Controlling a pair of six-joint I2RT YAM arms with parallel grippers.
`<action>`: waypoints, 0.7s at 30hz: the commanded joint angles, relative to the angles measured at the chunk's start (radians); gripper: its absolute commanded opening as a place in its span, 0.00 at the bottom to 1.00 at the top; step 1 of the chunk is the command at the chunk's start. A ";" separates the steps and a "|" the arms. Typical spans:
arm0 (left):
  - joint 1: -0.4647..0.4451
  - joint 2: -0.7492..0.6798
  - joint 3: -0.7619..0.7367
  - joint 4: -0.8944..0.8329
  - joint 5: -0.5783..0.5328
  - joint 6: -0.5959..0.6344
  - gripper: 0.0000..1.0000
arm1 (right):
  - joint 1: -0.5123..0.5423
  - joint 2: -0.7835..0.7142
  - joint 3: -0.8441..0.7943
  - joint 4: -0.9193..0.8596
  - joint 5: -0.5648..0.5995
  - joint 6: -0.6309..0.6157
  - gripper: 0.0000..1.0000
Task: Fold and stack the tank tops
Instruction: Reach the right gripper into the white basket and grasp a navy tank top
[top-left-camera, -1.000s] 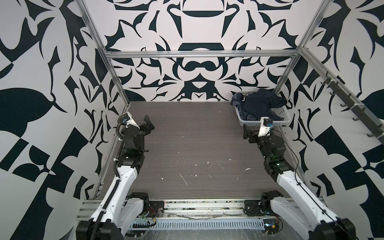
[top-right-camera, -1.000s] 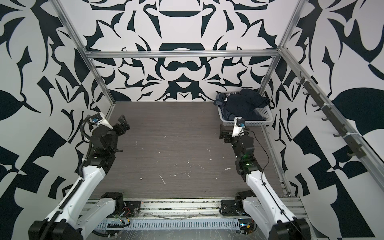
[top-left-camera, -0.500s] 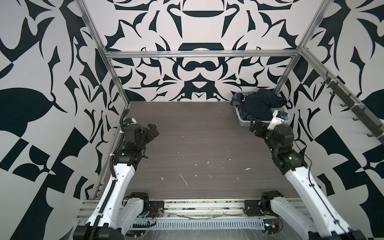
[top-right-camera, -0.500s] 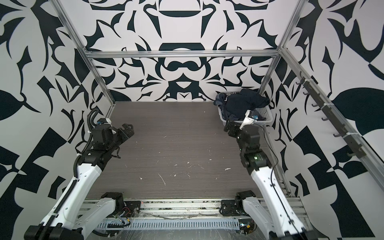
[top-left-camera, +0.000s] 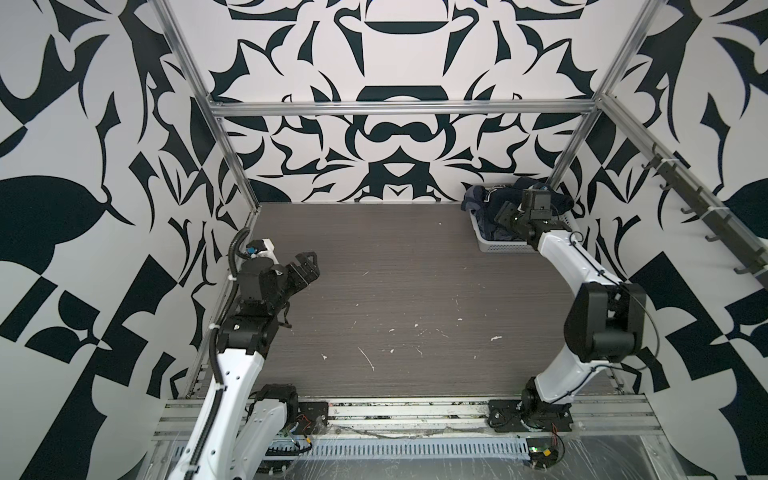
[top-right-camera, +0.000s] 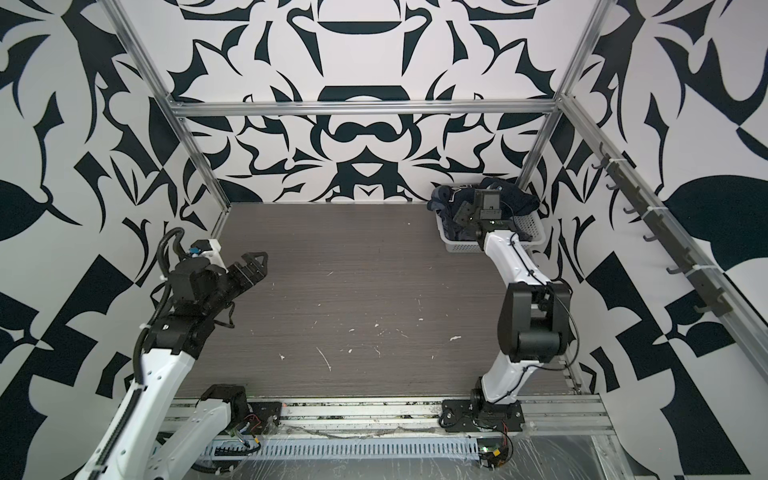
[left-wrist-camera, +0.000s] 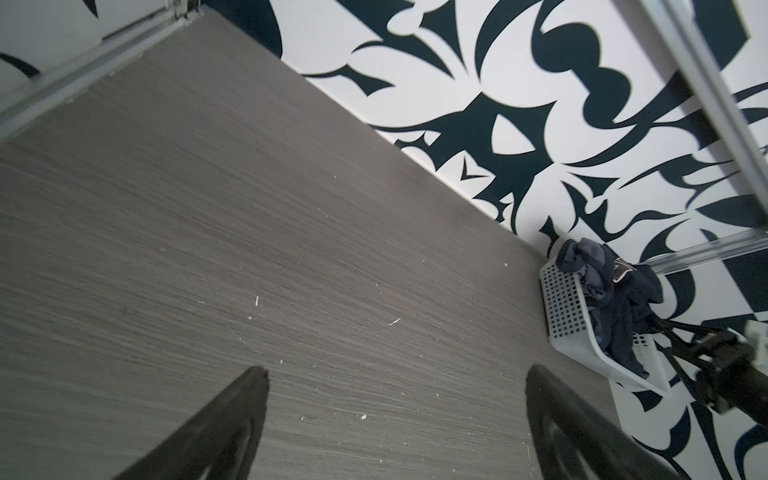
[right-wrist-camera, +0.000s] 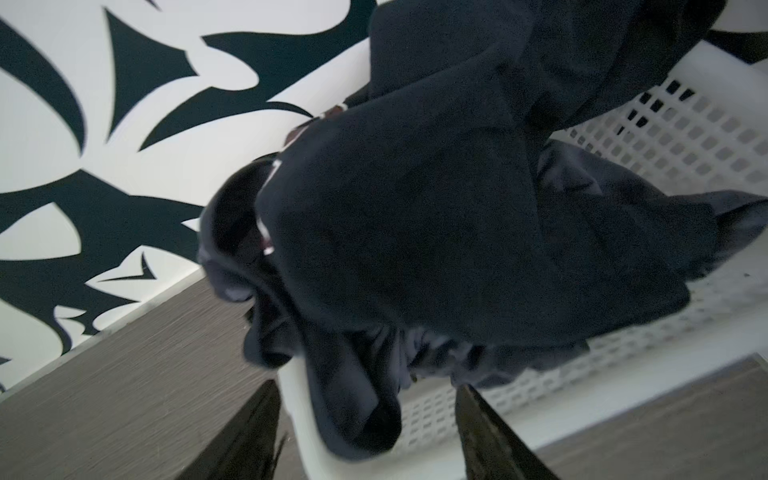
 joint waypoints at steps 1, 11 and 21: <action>0.003 -0.054 -0.042 -0.046 -0.012 0.031 0.99 | -0.027 0.086 0.133 -0.005 -0.086 0.029 0.67; 0.003 -0.018 -0.039 -0.036 -0.002 0.048 0.99 | -0.029 0.254 0.300 0.015 -0.156 0.040 0.81; 0.003 -0.010 -0.046 -0.031 -0.007 0.048 0.99 | -0.027 0.391 0.439 -0.044 -0.182 0.039 0.83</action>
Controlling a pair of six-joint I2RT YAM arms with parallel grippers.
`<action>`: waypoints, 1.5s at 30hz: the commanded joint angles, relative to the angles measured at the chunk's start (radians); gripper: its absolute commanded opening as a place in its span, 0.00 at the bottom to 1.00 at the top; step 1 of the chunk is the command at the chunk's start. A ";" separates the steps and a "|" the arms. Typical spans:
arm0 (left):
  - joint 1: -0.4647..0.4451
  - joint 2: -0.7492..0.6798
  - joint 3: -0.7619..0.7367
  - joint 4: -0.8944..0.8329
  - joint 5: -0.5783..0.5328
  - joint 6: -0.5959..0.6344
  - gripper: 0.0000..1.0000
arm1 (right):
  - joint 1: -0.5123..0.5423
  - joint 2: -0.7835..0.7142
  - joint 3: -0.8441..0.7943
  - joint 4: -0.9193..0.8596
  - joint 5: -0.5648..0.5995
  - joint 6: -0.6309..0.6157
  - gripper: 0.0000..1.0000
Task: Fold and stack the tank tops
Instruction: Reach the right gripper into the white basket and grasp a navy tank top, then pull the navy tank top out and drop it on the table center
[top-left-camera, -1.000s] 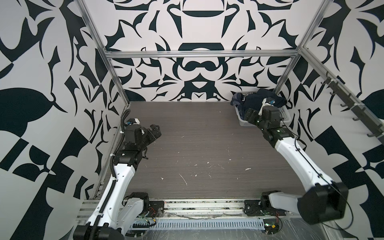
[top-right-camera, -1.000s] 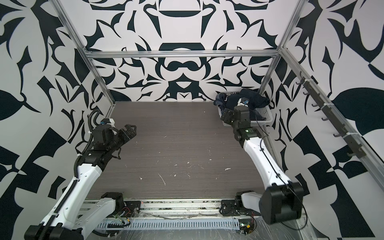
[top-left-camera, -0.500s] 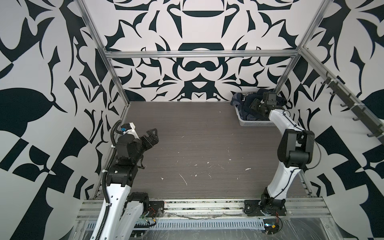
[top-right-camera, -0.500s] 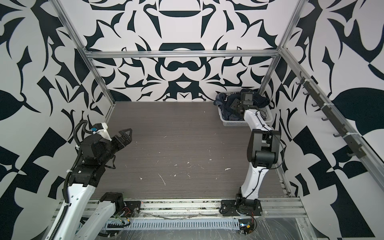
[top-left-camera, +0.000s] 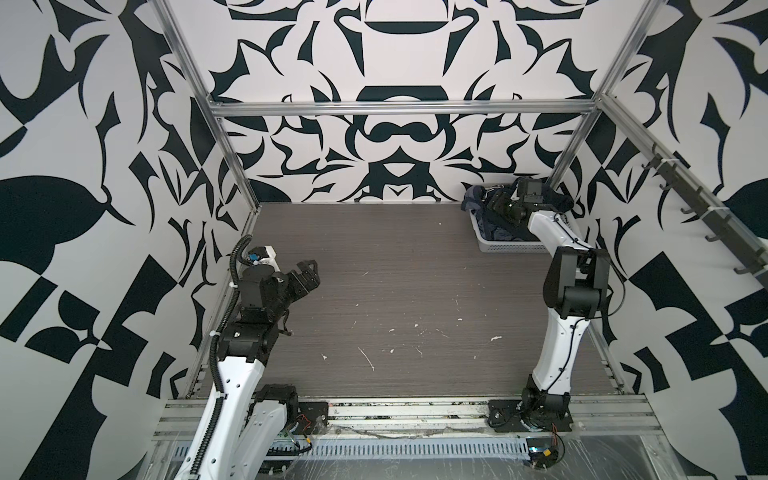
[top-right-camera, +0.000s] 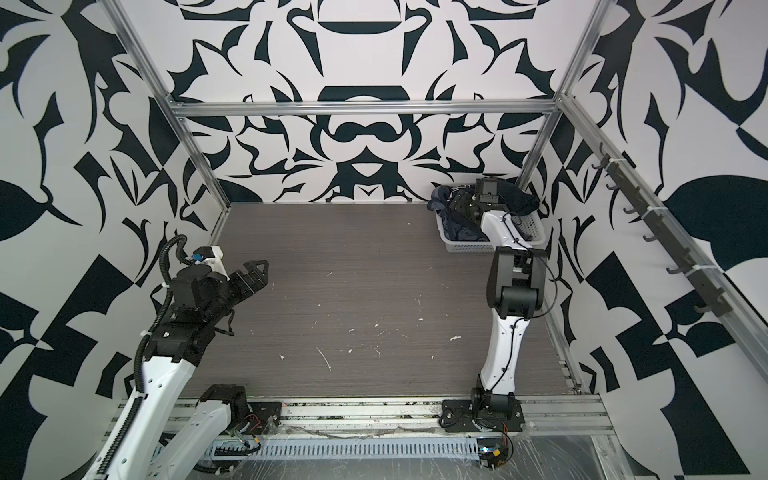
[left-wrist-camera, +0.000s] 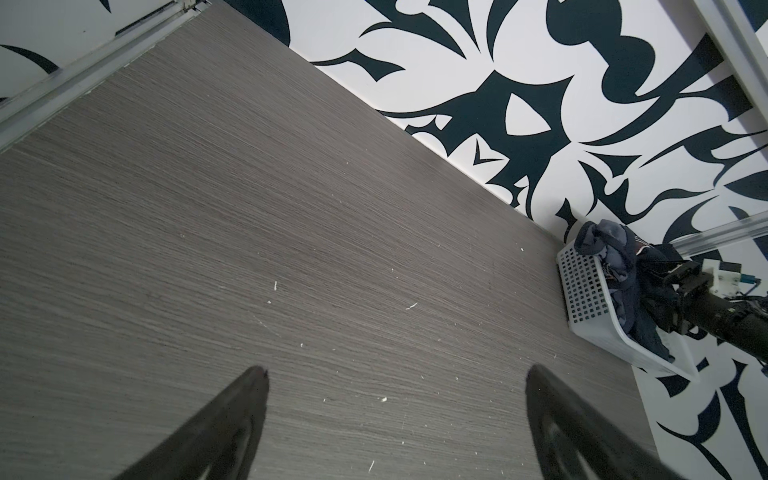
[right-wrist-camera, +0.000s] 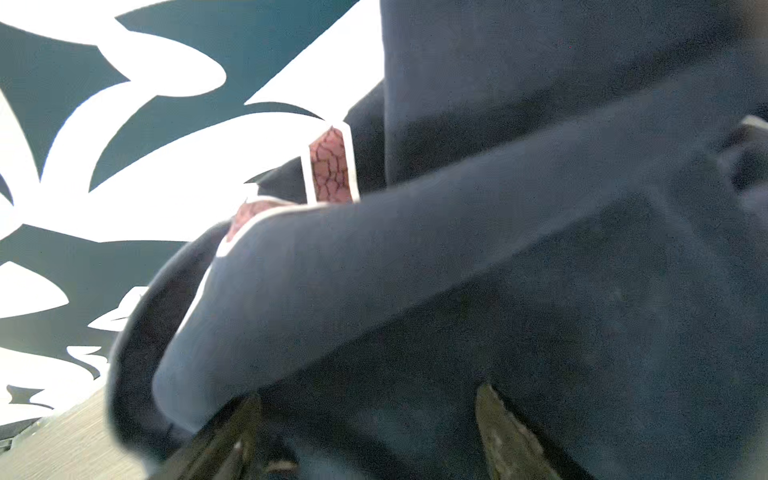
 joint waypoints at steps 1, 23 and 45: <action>0.003 0.002 -0.005 -0.007 -0.004 0.011 0.99 | 0.004 0.025 0.080 -0.027 -0.015 0.005 0.82; 0.002 0.037 0.005 -0.020 0.006 0.011 0.99 | 0.039 -0.227 -0.016 -0.119 0.142 -0.036 0.00; 0.001 0.068 0.030 -0.028 0.023 0.008 0.99 | 0.385 -0.610 0.283 -0.289 0.412 -0.314 0.00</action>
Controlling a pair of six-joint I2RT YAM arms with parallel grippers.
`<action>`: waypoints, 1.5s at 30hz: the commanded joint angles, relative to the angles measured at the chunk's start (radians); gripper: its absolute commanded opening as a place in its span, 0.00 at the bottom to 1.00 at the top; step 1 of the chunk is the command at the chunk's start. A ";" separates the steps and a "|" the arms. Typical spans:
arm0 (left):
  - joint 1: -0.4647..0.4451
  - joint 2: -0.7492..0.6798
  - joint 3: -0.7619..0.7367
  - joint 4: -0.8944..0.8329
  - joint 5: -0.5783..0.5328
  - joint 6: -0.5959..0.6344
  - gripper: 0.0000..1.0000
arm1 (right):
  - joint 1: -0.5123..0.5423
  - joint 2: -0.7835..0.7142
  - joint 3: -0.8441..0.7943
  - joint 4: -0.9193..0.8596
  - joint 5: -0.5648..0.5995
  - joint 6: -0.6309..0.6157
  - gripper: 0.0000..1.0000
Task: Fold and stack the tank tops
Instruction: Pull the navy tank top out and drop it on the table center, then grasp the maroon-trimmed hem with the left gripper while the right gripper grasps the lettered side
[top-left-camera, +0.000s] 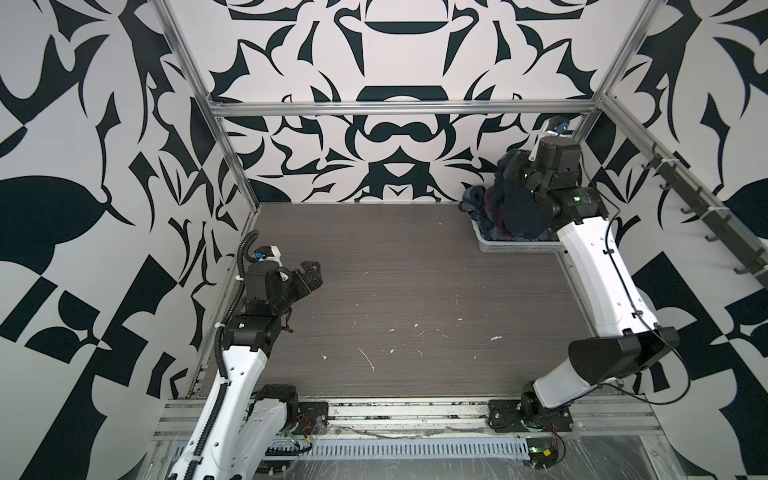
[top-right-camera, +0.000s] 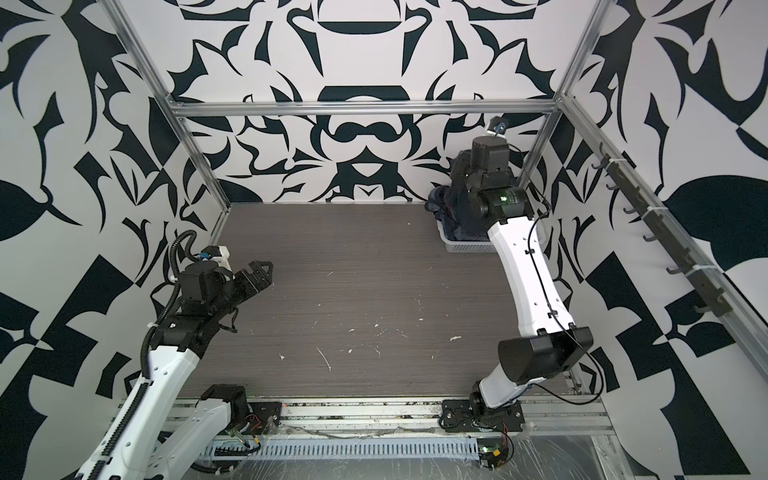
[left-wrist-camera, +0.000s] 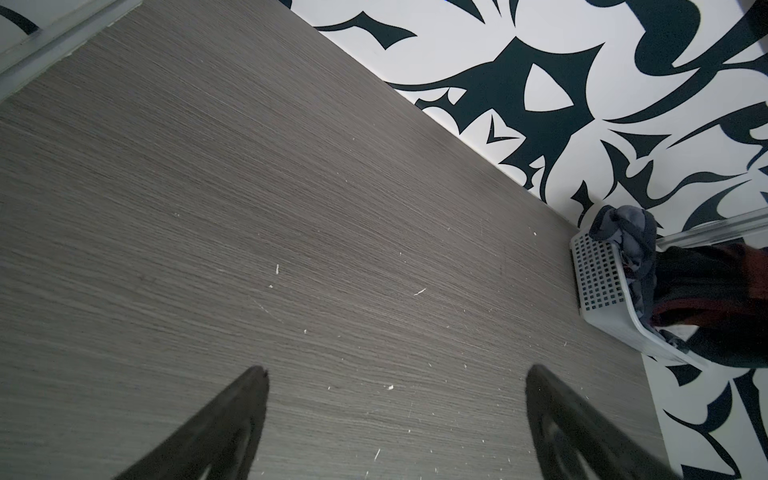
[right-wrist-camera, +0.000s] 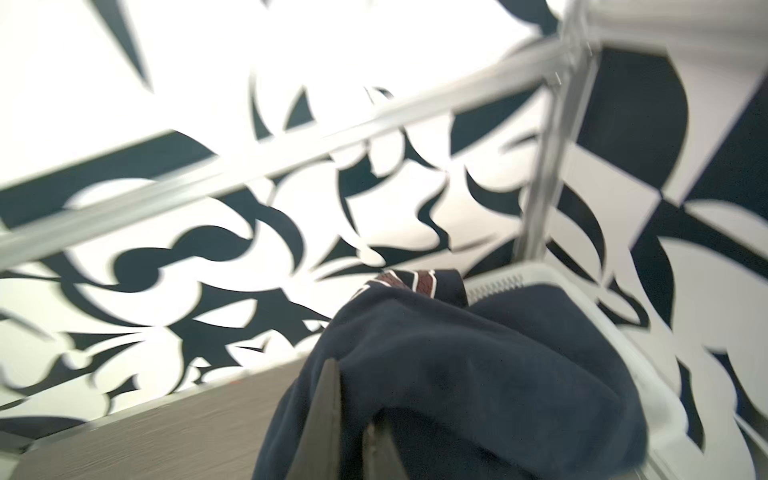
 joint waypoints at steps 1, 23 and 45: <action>0.003 0.000 0.032 -0.027 0.002 0.008 0.99 | 0.113 -0.037 0.143 -0.021 -0.009 -0.086 0.00; 0.001 0.077 0.021 -0.052 0.053 -0.031 0.99 | 0.395 -0.131 -0.700 0.144 -0.202 0.121 0.37; -0.120 0.506 0.048 -0.244 -0.294 -0.133 0.99 | 0.426 -0.202 -1.072 0.215 -0.273 0.186 0.74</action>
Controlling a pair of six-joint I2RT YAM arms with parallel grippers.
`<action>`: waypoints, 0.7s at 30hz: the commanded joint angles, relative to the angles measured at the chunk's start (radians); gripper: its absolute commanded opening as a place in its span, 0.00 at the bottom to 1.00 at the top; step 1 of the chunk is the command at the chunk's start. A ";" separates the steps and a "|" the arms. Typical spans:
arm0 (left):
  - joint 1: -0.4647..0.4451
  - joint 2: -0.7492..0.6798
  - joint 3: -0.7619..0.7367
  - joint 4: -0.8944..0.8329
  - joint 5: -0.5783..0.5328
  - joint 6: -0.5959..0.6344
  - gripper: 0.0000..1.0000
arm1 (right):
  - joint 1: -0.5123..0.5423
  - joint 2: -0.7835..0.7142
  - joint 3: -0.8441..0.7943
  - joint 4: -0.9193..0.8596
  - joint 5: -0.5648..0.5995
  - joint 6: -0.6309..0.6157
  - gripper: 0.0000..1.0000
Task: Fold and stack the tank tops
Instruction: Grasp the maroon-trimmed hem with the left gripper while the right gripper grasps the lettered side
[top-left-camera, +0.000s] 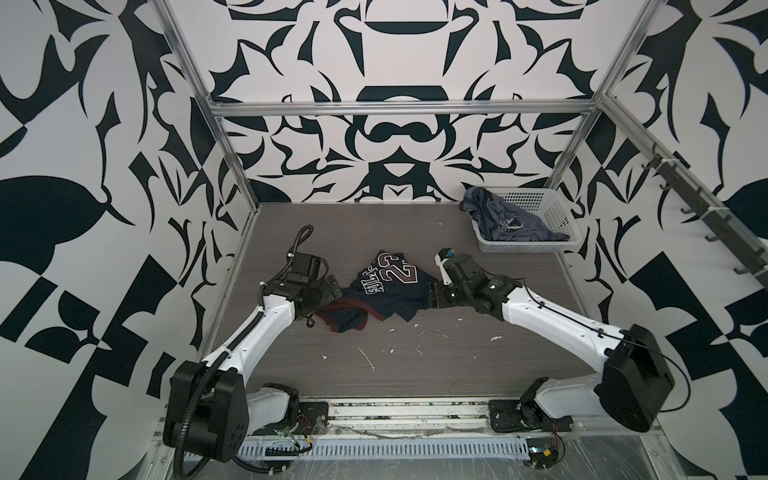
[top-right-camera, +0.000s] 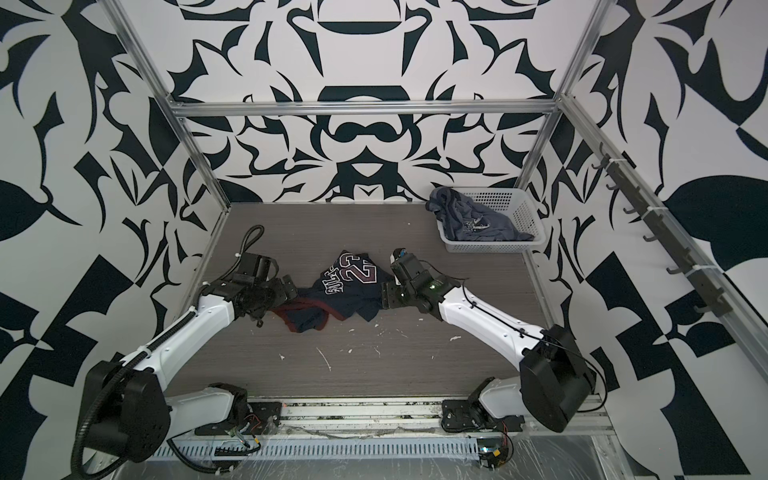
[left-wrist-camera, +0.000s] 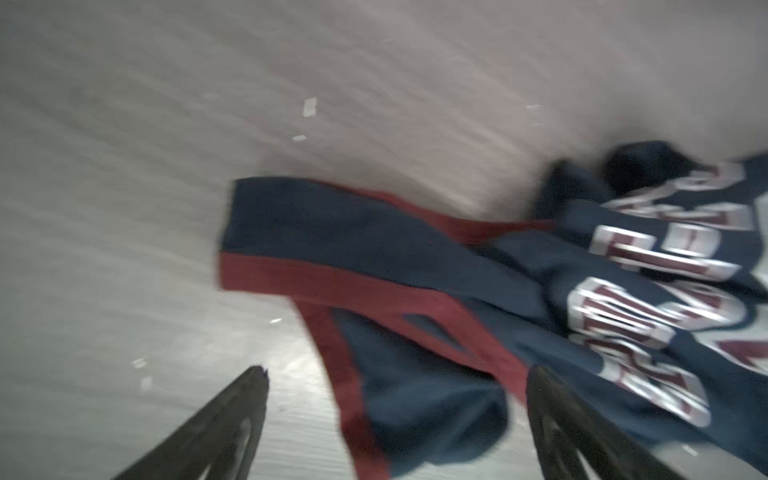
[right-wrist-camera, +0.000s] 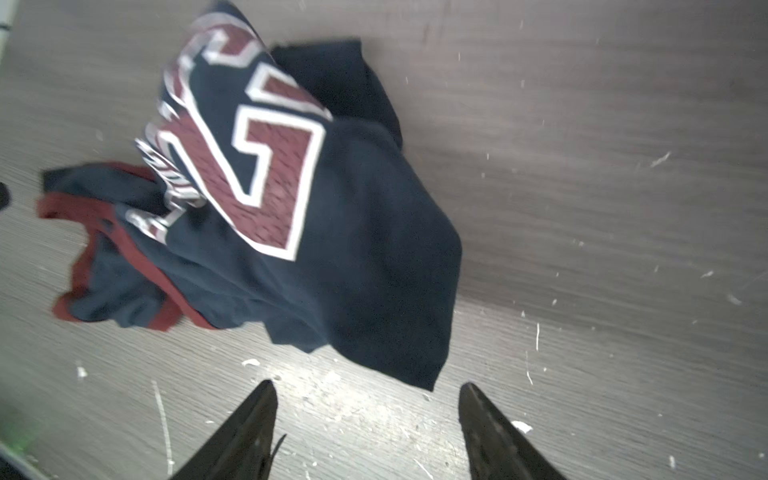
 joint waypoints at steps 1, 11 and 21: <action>0.059 0.057 -0.013 -0.046 -0.108 -0.026 0.99 | -0.004 0.015 -0.023 0.086 0.002 0.012 0.75; 0.138 0.221 -0.005 0.116 0.069 -0.008 0.87 | -0.006 0.147 -0.010 0.176 0.055 -0.005 0.67; 0.140 0.229 0.015 0.142 0.071 -0.010 0.42 | -0.006 0.181 0.061 0.120 0.167 -0.077 0.12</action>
